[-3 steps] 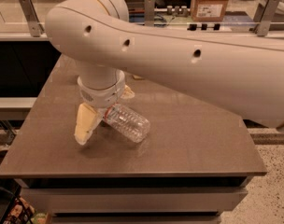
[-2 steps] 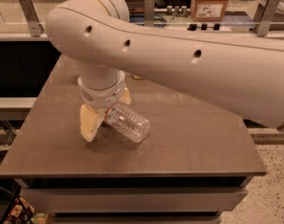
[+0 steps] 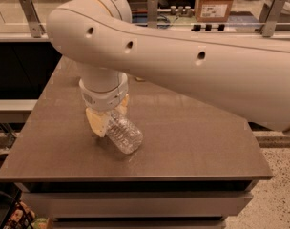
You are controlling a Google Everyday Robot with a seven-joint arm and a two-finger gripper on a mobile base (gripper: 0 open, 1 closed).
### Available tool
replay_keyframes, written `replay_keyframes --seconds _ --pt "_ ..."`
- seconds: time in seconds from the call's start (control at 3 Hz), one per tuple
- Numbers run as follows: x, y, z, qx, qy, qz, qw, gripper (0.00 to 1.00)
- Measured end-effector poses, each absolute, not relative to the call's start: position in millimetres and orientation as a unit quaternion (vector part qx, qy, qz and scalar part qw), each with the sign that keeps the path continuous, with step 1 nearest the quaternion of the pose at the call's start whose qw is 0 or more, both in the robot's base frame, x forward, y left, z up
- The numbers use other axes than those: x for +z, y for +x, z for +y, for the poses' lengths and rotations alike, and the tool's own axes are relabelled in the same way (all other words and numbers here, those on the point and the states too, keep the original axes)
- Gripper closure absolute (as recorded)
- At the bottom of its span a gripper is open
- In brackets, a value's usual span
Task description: Place water bottle upright
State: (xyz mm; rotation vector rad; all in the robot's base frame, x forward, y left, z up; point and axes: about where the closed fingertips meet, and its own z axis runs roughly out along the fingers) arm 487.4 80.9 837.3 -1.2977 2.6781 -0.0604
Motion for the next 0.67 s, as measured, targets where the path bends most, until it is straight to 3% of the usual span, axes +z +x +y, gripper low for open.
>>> replay_keyframes --seconds 0.33,0.67 --pt "836.9 487.2 81.3 -0.02 -0.435 0.896 0.083 0.88" --pt "836.5 487.0 81.7 -0.02 -0.435 0.896 0.083 1.0"
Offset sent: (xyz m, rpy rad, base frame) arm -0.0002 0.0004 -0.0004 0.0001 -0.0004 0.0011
